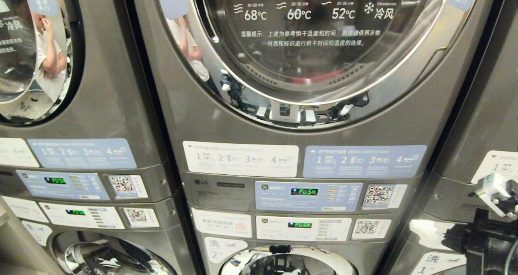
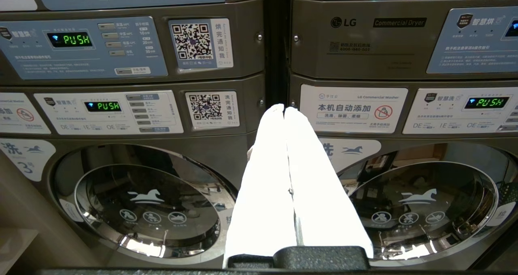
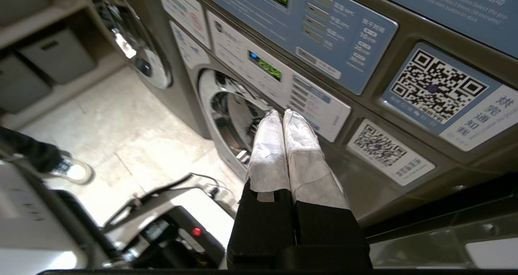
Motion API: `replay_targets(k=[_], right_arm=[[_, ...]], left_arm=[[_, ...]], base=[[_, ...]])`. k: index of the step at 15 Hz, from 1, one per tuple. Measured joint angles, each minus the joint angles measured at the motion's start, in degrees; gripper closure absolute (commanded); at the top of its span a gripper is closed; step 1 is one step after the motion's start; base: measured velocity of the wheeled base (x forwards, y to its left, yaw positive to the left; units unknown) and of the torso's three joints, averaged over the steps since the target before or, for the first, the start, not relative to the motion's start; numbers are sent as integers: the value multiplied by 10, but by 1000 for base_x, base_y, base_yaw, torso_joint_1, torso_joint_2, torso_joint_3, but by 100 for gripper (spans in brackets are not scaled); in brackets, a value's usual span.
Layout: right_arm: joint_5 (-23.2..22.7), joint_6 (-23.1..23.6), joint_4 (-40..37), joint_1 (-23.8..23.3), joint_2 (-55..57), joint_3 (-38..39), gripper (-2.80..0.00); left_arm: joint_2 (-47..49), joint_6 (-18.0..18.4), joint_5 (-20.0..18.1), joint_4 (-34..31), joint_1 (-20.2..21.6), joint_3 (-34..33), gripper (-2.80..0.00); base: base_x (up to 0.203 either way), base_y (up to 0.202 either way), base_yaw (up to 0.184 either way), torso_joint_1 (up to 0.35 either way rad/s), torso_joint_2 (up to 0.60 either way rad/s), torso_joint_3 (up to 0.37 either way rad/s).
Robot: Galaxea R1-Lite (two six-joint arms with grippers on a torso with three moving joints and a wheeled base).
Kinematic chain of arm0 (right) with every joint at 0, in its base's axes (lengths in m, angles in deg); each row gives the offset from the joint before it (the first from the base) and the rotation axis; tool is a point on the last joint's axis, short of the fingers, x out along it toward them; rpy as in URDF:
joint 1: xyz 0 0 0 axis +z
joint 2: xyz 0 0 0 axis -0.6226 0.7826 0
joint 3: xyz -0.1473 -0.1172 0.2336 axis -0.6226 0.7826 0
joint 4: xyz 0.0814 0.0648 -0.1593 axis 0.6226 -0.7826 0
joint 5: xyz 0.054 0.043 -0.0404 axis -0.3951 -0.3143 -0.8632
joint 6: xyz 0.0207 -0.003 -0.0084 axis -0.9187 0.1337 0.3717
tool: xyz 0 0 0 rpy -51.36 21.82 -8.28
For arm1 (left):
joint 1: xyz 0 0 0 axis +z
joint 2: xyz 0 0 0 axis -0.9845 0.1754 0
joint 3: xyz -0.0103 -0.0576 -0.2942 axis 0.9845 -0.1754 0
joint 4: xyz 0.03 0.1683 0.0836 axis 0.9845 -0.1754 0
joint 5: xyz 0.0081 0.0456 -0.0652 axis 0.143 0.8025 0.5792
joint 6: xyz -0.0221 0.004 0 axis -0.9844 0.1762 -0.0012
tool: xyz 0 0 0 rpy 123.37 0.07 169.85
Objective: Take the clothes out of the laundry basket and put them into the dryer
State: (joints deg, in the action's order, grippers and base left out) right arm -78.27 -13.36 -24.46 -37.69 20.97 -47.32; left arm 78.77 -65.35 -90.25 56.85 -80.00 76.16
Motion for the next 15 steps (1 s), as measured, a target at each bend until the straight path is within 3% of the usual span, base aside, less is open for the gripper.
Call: replay_targets(k=[4,9,15], right_arm=[[31,30,165,32,132,19,0],[105,-33,332,114,234,31,0],[120,-39,346,133,279,40,0]], left_arm=[[0,0,0,0,0,0,0],[0,0,0,0,0,0,0],[0,0,0,0,0,0,0]], base=[[0,0,0,0,0,0],[0,0,0,0,0,0],[0,0,0,0,0,0]])
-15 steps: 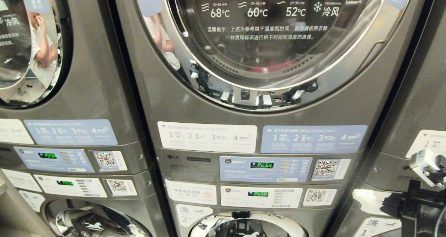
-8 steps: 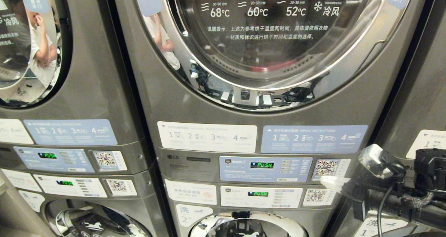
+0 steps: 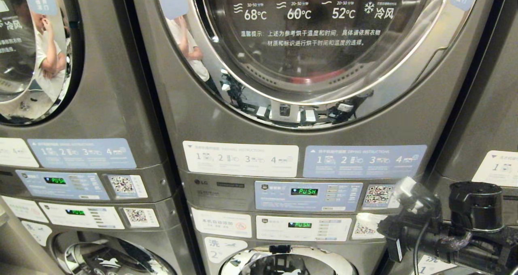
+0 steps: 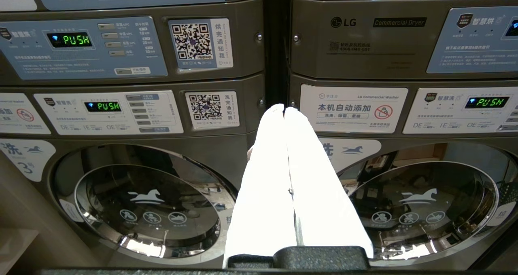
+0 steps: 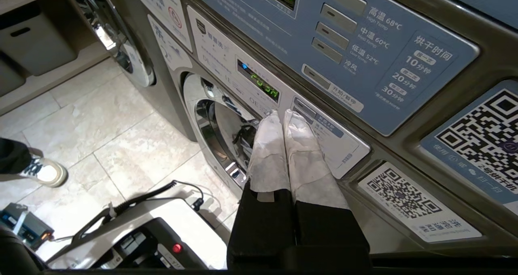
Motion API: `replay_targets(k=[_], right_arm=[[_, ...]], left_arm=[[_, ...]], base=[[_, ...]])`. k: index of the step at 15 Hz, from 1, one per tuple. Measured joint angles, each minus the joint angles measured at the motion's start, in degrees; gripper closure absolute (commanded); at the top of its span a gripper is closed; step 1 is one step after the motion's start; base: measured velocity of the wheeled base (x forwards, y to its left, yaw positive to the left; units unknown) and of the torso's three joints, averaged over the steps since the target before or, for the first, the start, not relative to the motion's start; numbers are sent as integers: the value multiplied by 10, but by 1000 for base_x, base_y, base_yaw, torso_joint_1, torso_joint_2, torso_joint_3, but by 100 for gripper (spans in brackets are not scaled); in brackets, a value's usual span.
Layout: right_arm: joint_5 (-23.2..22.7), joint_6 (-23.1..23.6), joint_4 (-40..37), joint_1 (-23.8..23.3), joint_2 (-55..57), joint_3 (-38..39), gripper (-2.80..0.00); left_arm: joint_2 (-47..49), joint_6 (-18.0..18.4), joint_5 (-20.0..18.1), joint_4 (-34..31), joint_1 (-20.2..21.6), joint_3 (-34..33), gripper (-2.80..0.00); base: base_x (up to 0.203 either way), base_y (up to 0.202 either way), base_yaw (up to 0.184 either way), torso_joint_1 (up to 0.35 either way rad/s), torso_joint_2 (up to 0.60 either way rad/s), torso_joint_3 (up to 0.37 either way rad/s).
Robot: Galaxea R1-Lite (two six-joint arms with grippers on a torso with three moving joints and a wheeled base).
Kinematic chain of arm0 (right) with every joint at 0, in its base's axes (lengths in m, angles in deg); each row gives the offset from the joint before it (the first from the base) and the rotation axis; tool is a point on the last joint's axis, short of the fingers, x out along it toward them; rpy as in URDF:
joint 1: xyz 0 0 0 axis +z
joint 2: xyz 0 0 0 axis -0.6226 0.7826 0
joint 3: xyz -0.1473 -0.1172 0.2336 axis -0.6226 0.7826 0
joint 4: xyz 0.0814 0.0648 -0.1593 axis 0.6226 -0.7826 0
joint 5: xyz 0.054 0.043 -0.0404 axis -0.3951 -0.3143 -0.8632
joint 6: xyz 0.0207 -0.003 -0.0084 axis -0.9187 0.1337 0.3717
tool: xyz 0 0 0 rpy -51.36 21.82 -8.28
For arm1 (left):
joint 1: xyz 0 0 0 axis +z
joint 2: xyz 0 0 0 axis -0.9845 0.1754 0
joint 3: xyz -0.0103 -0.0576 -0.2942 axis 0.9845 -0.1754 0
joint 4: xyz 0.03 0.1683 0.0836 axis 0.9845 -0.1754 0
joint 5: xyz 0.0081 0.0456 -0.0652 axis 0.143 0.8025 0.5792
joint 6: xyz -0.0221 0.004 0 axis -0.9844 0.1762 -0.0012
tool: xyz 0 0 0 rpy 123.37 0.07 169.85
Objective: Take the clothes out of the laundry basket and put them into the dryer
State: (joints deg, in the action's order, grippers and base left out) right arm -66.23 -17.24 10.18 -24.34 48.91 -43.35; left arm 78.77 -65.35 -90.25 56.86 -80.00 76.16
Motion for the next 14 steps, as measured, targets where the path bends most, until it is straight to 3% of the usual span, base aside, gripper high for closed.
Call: replay_targets(k=[14], right_arm=[[49,-34,47,19,93,-50,0]], left_arm=[[0,0,0,0,0,0,0]], base=[[0,0,0,0,0,0]])
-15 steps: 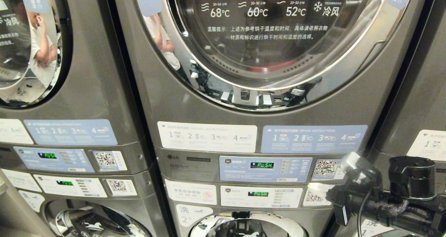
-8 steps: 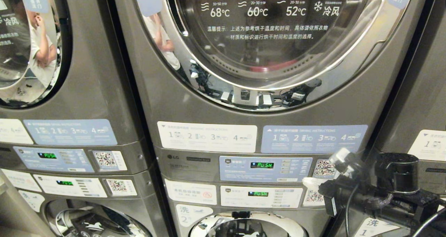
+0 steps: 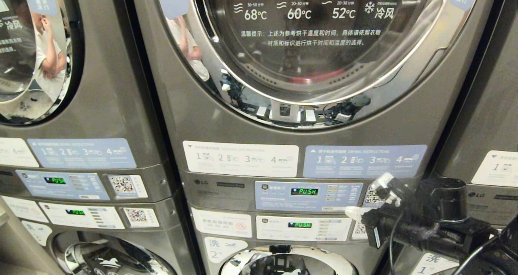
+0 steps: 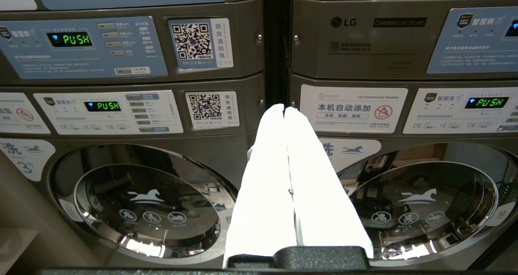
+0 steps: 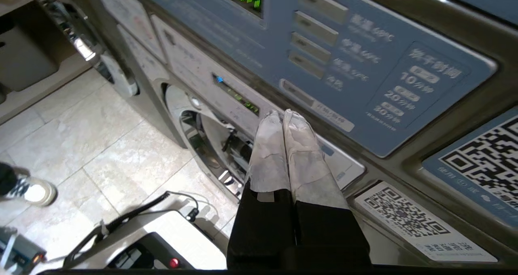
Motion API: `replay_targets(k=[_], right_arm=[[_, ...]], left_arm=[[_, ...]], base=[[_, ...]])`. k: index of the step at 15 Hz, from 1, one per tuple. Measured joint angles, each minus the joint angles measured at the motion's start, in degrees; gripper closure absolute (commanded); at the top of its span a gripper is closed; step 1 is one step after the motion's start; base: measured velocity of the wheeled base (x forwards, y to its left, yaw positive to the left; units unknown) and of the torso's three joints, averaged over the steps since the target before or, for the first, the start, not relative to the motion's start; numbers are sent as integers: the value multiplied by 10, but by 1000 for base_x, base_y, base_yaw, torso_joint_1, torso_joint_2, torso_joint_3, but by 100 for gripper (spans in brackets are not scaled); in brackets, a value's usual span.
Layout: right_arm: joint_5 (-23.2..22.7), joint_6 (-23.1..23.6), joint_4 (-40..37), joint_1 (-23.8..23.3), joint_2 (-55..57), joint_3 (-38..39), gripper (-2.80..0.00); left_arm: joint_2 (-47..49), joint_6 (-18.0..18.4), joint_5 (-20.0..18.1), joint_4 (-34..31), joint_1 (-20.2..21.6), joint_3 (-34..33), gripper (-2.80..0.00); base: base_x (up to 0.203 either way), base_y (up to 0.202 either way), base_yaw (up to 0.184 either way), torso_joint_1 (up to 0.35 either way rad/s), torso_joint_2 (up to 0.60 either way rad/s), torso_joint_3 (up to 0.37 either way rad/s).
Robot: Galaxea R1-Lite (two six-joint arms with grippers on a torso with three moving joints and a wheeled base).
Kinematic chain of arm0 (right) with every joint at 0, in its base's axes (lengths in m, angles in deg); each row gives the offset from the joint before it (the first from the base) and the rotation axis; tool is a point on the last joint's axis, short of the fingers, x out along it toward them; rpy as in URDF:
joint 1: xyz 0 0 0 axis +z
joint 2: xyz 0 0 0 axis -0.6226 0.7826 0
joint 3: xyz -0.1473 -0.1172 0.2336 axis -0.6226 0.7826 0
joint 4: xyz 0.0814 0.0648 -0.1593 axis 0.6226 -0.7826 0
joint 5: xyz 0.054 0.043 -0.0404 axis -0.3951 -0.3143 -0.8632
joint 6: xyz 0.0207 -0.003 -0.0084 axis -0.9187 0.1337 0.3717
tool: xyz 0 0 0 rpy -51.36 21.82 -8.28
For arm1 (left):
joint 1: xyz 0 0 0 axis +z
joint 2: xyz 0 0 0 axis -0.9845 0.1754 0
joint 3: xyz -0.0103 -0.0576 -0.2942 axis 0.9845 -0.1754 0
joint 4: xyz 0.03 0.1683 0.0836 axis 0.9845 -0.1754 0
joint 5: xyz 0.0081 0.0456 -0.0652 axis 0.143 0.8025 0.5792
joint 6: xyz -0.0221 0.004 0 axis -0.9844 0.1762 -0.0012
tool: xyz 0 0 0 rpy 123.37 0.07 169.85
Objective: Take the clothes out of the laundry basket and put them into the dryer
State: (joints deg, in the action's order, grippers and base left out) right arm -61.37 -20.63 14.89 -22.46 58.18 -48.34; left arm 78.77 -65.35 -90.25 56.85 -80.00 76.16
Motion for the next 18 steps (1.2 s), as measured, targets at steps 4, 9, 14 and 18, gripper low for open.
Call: replay_targets(k=[4,9,14,18], right_arm=[[50,-44,44,23,33,-25,0],[75,-57,52,41,63,-54,0],[93,-63,52,42,80,-82,0],[107,-66,51,42,86,-89,0]], left_arm=[[0,0,0,0,0,0,0],[0,0,0,0,0,0,0],[0,0,0,0,0,0,0],[0,0,0,0,0,0,0]], base=[[0,0,0,0,0,0],[0,0,0,0,0,0],[0,0,0,0,0,0],[0,0,0,0,0,0]])
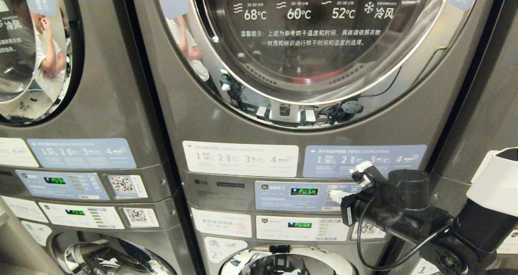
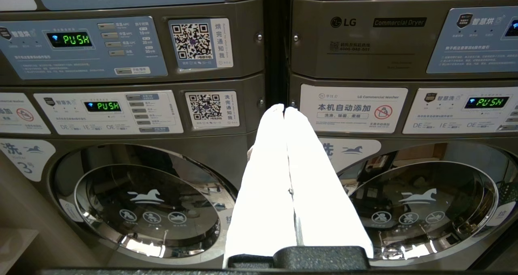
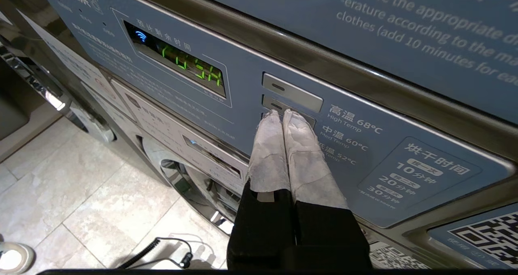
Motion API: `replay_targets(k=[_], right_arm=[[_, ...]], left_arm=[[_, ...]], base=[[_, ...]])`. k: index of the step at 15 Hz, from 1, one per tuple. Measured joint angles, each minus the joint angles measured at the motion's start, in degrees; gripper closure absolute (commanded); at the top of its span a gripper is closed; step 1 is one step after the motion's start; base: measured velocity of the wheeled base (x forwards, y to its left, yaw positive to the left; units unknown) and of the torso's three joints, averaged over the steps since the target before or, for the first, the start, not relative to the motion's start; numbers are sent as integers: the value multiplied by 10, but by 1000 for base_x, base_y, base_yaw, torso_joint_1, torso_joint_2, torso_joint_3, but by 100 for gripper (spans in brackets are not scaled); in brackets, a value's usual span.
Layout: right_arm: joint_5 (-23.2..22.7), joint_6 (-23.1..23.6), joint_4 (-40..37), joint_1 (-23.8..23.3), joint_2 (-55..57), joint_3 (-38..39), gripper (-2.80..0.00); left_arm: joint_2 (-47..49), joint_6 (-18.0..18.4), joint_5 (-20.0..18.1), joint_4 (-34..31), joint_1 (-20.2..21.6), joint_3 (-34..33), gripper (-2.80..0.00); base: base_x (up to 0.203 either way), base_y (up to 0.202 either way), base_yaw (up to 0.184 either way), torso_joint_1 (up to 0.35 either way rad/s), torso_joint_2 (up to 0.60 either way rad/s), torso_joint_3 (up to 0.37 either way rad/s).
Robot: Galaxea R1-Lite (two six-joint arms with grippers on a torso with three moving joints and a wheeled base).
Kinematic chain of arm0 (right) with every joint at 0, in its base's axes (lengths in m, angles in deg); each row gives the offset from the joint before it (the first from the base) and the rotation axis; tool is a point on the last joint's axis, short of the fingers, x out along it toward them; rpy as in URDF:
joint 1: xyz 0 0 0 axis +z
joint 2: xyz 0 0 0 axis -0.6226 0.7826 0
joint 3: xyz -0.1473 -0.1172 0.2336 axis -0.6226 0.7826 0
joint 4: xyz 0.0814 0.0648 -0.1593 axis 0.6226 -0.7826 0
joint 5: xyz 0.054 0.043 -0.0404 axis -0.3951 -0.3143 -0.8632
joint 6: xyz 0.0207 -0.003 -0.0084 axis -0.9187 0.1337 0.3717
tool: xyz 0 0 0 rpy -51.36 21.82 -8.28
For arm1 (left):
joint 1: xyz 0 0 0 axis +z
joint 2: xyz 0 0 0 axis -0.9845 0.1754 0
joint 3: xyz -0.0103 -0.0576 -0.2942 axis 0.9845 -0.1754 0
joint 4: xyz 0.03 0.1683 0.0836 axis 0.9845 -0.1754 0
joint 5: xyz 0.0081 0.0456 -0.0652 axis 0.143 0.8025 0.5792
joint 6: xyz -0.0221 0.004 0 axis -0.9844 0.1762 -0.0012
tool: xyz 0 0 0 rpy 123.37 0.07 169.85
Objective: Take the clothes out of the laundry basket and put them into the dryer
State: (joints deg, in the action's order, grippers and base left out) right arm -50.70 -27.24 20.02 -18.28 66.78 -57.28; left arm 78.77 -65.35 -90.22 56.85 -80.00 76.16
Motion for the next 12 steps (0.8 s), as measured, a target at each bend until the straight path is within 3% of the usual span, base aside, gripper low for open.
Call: replay_targets(k=[7,12], right_arm=[[26,-3,1,0,6,-5,0],[15,-4,1,11,-13,51,0]], left_arm=[[0,0,0,0,0,0,0],[0,0,0,0,0,0,0]], base=[[0,0,0,0,0,0],[0,0,0,0,0,0]])
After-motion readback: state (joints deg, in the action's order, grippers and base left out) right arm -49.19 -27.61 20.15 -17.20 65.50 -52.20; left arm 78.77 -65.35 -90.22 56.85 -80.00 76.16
